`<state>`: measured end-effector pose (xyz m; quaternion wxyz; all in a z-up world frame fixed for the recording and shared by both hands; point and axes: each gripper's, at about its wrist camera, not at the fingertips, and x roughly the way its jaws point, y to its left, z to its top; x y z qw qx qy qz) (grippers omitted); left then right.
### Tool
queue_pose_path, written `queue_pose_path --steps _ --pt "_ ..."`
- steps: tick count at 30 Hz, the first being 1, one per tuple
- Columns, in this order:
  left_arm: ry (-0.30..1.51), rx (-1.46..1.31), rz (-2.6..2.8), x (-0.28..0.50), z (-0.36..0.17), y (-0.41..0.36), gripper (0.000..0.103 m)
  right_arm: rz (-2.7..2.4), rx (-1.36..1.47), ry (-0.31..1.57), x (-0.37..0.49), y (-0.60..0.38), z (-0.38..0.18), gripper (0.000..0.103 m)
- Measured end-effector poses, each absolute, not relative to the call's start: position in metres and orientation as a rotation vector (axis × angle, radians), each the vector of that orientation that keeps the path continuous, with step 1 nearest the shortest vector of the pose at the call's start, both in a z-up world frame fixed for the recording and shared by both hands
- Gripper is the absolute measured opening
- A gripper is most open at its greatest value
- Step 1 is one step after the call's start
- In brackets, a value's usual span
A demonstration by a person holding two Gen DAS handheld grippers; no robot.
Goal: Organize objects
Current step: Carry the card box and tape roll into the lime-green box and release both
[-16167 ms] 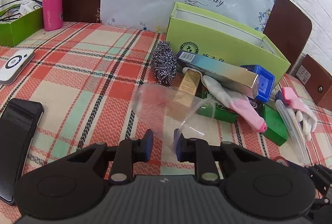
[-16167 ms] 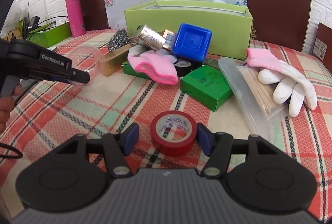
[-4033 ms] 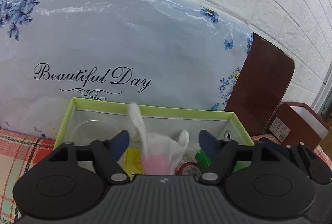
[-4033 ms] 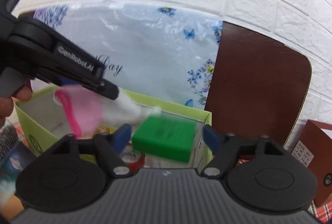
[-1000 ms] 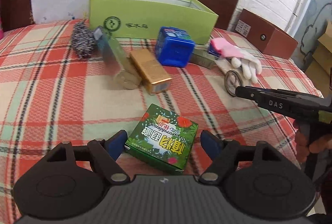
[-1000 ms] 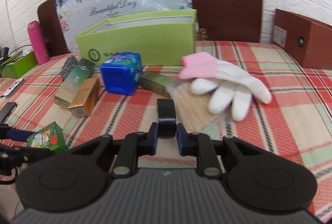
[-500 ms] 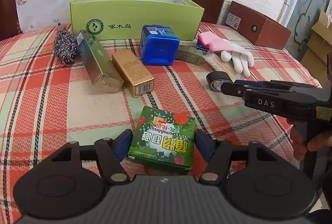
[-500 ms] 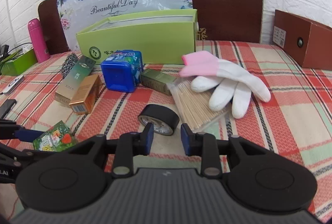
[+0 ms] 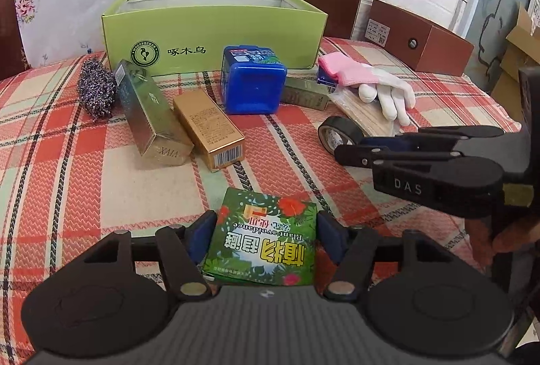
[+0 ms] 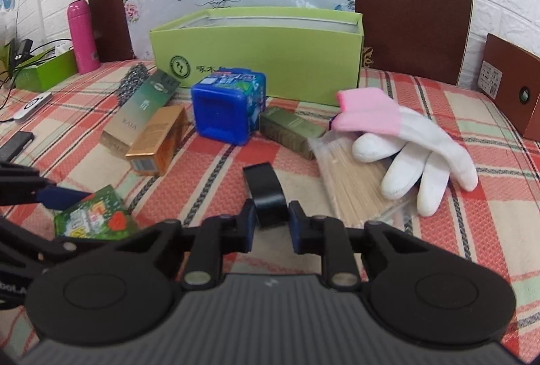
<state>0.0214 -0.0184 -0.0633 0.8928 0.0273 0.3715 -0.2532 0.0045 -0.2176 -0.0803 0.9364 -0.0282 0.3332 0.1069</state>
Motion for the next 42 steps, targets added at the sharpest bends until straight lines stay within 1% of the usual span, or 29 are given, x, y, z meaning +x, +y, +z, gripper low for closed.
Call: queue_pose_path --steps 5,11,18,23,29,34,39,40,41,42 --pt "0.760 -0.027 -0.558 0.025 -0.048 -0.005 0.066 0.235 -0.021 0.662 -0.002 -0.220 -0.073 0.020" --pt "0.640 -0.062 -0.561 0.036 -0.005 0.014 0.066 0.273 0.038 0.560 0.001 -0.227 -0.040 0.020" --pt "0.498 -0.129 -0.540 0.072 0.048 0.022 0.066 0.271 0.055 0.412 0.031 -0.232 0.006 0.020" --pt "0.448 -0.167 -0.514 0.113 0.074 0.013 0.066 0.225 0.024 0.345 0.063 -0.231 0.024 0.020" --pt "0.453 -0.173 -0.477 0.174 0.078 -0.020 0.066 0.164 0.005 0.361 0.113 -0.228 0.019 0.020" --pt "0.493 -0.173 -0.463 0.221 0.065 -0.039 0.066 0.128 0.000 0.395 0.150 -0.227 0.005 0.020" --pt "0.475 -0.159 -0.428 0.249 0.047 -0.049 0.067 0.109 -0.008 0.428 0.183 -0.223 -0.010 0.020" --pt "0.466 -0.167 -0.415 0.253 0.042 -0.049 0.069 0.107 -0.013 0.432 0.189 -0.221 -0.013 0.020" --pt "0.462 -0.174 -0.409 0.256 0.038 -0.048 0.077 0.102 -0.019 0.437 0.194 -0.219 -0.018 0.021" --pt "0.470 -0.171 -0.406 0.259 0.034 -0.048 0.084 0.100 -0.026 0.440 0.198 -0.218 -0.023 0.029"
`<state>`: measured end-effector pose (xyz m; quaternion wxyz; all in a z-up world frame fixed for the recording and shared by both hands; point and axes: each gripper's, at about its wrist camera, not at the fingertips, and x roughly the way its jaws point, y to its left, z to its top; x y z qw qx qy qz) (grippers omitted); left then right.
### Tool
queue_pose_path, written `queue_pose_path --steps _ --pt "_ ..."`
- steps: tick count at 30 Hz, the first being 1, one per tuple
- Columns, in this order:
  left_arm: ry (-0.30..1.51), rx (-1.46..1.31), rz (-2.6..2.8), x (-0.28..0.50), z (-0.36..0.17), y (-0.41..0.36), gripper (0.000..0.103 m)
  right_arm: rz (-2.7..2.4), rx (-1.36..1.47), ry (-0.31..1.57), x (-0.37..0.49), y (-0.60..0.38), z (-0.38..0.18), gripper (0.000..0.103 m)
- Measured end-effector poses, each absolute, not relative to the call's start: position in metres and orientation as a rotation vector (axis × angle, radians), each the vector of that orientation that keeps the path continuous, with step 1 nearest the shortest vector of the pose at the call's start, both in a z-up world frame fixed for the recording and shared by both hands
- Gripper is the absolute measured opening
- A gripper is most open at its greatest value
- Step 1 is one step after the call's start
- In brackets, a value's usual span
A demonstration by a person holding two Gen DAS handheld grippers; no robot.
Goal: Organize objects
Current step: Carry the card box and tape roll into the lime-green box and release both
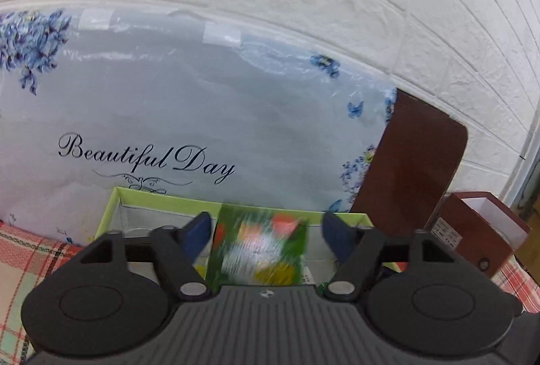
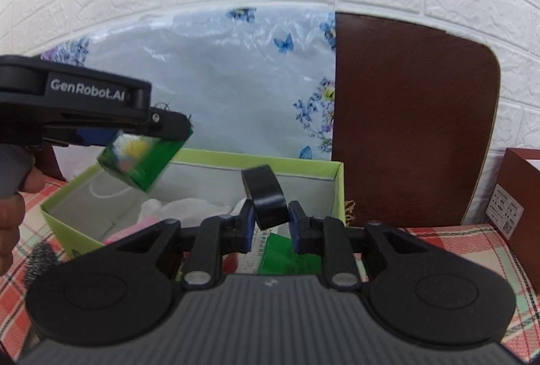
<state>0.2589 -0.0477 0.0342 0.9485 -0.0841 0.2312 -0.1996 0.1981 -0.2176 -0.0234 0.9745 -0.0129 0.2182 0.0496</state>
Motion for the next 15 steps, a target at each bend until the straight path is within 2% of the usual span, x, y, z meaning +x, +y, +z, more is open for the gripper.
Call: queue_pose_path --steps 1,2,5,7,9,15 --pt "0.485 -0.160 -0.404 0.260 0.032 -0.047 0.084 0.098 -0.038 0.448 0.201 -0.216 -0.028 0.040" --pt "0.502 -0.150 -0.404 0.259 0.030 -0.046 0.084 0.088 -0.053 0.458 0.202 -0.214 -0.032 0.058" --pt "0.486 -0.144 -0.430 0.241 0.033 -0.037 0.084 0.085 -0.085 0.423 0.191 -0.215 -0.035 0.064" --pt "0.455 -0.126 -0.437 0.225 0.041 -0.032 0.084 0.082 -0.075 0.391 0.178 -0.218 -0.029 0.072" --pt "0.434 -0.116 -0.434 0.207 0.049 -0.029 0.086 0.060 -0.065 0.351 0.160 -0.222 -0.022 0.085" --pt "0.448 -0.111 -0.396 0.149 0.052 -0.017 0.087 0.054 -0.024 0.307 0.104 -0.233 -0.009 0.095"
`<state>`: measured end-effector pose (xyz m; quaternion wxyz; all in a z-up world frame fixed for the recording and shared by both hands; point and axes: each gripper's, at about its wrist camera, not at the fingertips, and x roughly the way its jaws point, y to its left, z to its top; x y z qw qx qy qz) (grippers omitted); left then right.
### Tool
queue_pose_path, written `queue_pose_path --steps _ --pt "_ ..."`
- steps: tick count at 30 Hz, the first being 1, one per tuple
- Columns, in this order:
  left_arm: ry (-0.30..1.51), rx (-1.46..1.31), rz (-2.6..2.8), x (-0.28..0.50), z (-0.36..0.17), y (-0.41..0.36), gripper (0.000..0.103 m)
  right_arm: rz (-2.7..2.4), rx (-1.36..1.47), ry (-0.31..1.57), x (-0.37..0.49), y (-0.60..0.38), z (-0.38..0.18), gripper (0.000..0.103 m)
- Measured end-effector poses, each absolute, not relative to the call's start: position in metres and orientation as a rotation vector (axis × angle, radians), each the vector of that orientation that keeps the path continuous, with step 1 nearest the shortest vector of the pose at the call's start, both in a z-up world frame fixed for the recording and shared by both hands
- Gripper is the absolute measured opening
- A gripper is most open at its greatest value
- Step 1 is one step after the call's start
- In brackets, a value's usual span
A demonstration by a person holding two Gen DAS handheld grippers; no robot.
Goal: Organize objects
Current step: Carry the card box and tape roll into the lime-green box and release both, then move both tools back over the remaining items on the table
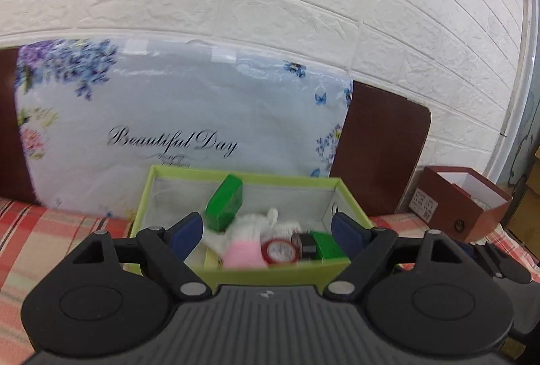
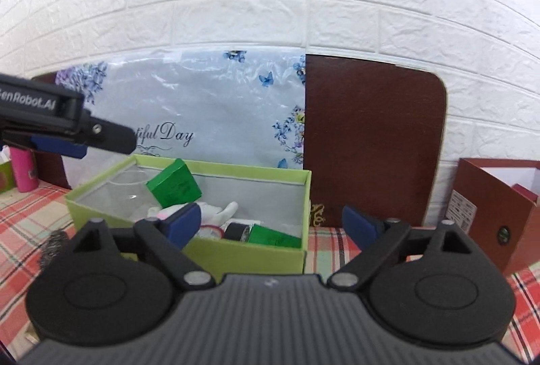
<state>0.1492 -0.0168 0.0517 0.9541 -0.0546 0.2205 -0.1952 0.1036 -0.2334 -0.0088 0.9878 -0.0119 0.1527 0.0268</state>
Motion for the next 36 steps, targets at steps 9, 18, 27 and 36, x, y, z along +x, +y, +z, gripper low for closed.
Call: queue_pose_path --steps 9,18,27,36 --pt "0.598 -0.139 -0.251 0.072 -0.011 0.020 0.087 0.162 0.100 0.556 0.036 -0.218 -0.051 0.093" --pt "0.699 -0.203 -0.169 0.054 -0.033 0.051 0.087 0.334 -0.022 0.629 0.026 -0.151 -0.065 0.057" --pt "0.699 -0.260 -0.215 0.087 -0.035 0.038 0.087 0.373 -0.140 0.594 0.018 -0.137 -0.060 0.013" --pt "0.758 -0.278 -0.206 0.128 -0.053 0.036 0.073 0.381 -0.099 0.595 0.015 -0.152 -0.057 0.036"
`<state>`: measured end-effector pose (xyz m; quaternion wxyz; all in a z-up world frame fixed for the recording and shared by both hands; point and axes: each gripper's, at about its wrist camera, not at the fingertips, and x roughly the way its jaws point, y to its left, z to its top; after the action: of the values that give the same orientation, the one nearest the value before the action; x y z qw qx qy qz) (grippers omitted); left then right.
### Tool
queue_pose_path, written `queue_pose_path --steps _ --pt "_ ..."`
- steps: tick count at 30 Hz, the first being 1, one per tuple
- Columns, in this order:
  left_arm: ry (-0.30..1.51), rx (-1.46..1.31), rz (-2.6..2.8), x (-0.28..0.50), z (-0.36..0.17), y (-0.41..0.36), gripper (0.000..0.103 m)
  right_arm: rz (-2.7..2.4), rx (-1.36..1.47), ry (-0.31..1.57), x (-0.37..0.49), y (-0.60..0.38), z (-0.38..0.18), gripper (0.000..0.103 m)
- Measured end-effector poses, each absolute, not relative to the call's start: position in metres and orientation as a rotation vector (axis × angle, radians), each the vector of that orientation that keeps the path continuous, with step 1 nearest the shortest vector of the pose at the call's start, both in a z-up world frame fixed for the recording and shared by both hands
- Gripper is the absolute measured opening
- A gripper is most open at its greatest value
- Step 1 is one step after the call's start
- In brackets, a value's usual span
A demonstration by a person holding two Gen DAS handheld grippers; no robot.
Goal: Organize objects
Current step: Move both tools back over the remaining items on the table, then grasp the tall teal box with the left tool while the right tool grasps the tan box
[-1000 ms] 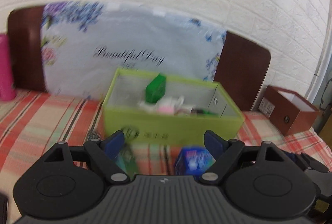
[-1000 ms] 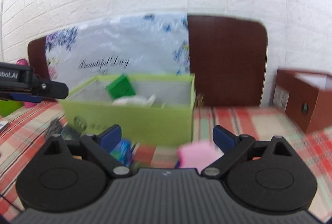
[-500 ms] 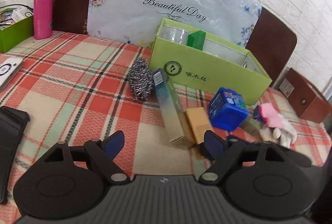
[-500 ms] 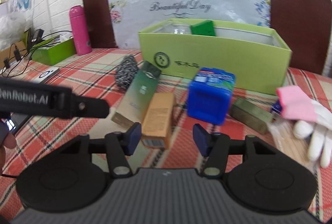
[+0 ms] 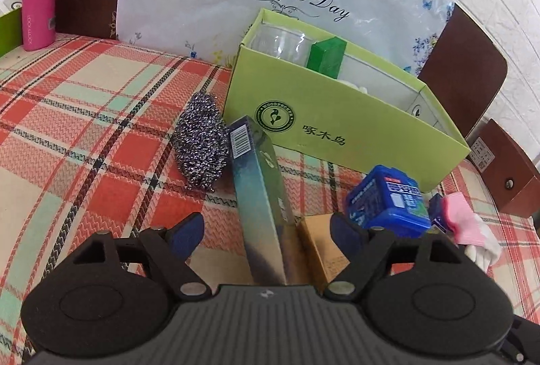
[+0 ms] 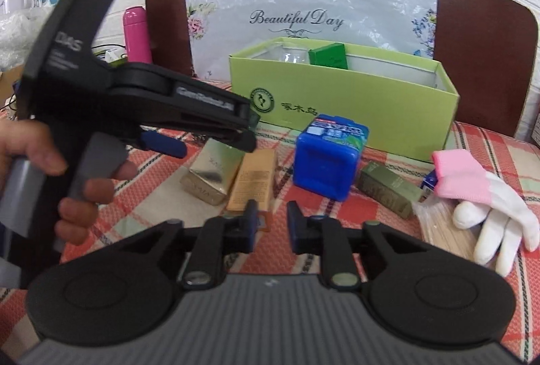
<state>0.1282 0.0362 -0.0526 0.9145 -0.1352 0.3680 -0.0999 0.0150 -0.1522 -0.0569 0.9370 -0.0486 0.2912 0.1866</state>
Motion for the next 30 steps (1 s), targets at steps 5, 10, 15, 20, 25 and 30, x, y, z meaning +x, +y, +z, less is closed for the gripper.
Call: queue_pose_path --steps 5,10,15,20,25,30 --pt "0.820 -0.370 -0.319 0.126 -0.061 0.054 0.029 0.399 -0.171 0.590 0.024 -0.127 -0.069 0.053" --pt "0.853 -0.348 -0.396 0.098 -0.062 0.061 0.025 0.410 -0.126 0.643 0.032 -0.132 -0.077 0.031" --pt "0.854 -0.327 -0.403 0.065 -0.062 0.074 0.044 0.409 -0.122 0.674 0.010 -0.165 -0.072 0.031" --pt "0.788 -0.227 -0.210 0.058 -0.053 0.079 0.069 0.327 -0.094 0.715 -0.012 -0.205 -0.076 0.031" --pt "0.760 -0.190 -0.272 0.062 -0.044 0.062 0.074 0.270 -0.053 0.710 -0.014 -0.217 -0.076 0.032" --pt "0.797 -0.099 -0.256 0.072 -0.054 0.039 0.074 0.308 -0.094 0.683 -0.013 -0.206 -0.076 0.043"
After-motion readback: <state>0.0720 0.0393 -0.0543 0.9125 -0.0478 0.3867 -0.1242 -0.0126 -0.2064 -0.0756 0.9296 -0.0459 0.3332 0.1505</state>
